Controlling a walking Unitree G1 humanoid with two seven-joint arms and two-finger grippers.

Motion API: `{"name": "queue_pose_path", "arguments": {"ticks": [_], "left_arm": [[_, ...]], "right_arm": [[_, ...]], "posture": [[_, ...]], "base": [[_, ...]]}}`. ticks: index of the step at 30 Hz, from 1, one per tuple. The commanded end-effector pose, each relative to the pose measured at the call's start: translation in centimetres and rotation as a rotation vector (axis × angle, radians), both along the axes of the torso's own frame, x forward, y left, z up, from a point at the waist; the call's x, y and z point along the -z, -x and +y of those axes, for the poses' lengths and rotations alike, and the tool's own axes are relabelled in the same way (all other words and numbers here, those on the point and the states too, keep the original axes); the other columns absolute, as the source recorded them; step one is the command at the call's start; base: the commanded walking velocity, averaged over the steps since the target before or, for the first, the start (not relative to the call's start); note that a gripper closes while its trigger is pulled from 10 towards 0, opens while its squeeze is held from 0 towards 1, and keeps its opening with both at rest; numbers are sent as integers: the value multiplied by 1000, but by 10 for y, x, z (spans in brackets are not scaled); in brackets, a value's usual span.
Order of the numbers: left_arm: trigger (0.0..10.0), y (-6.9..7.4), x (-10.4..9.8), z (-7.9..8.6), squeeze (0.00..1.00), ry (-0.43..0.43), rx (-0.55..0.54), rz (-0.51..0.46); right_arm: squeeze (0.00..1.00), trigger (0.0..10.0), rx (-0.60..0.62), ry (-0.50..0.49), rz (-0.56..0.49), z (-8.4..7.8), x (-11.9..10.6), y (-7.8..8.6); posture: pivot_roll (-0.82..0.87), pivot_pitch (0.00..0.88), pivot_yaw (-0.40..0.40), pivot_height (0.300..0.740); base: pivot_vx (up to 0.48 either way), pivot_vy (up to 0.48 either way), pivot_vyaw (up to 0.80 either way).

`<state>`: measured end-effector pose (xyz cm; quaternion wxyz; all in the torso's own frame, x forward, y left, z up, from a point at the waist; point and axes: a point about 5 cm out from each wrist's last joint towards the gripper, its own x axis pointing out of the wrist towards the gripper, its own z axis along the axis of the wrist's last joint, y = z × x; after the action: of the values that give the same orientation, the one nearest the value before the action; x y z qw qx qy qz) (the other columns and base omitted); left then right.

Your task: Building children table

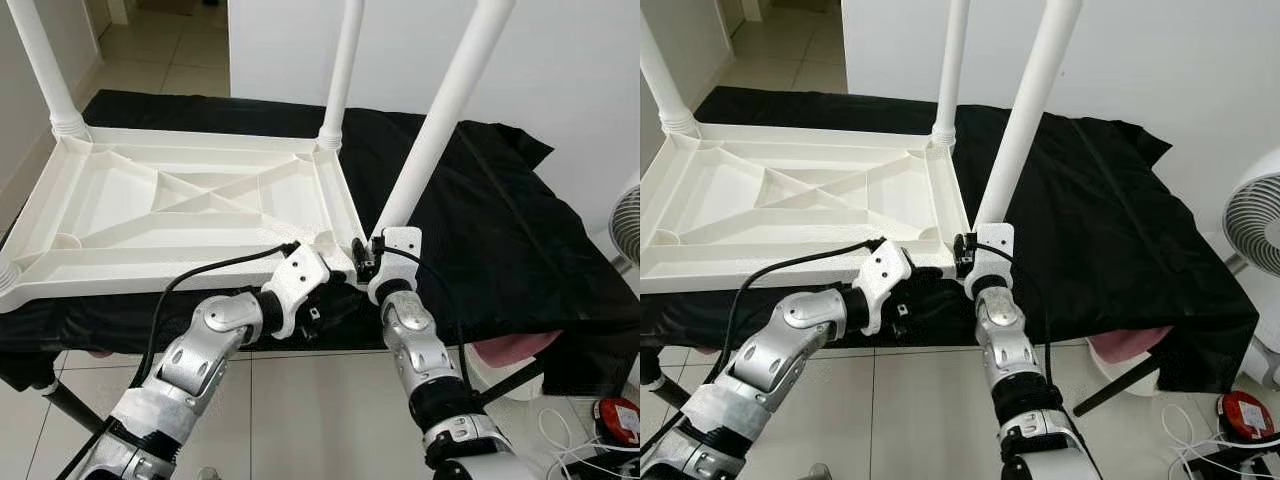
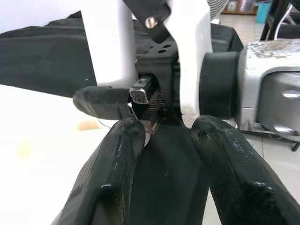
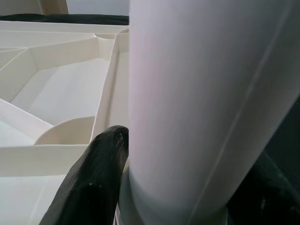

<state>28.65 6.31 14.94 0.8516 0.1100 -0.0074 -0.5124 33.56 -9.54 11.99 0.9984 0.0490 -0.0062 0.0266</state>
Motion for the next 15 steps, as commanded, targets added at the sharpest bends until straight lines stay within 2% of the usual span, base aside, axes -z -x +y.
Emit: {"name": "queue_pose_path", "arguments": {"ticks": [1, 11, 12, 13, 15], "left_arm": [[10000, -8, 1, 3, 0, 2, -115, -24], [10000, -8, 8, 7, 0, -13, -140, -27], [10000, -8, 8, 7, 0, -14, -144, -26], [10000, -8, 9, 8, 0, -14, -147, -25], [10000, -8, 9, 8, 0, -14, -148, -23]], "right_arm": [[0, 10000, 56, -51, 47, -7, 4, 3], [0, 10000, 57, -45, 40, -10, 1, 3], [439, 10000, 58, -48, 41, -11, 1, 3], [1000, 10000, 51, -54, 34, -12, 0, 4], [1000, 10000, 44, -57, 27, -13, -1, 4]], "posture": [[42, 0, -121, 740], [48, 0, -128, 740], [48, 0, -129, 740], [50, 0, -130, 740], [50, 0, -130, 740]], "base": [[0, 0, 0], [0, 0, 0], [0, 0, 0], [0, 0, 0], [0, 0, 0]]}}
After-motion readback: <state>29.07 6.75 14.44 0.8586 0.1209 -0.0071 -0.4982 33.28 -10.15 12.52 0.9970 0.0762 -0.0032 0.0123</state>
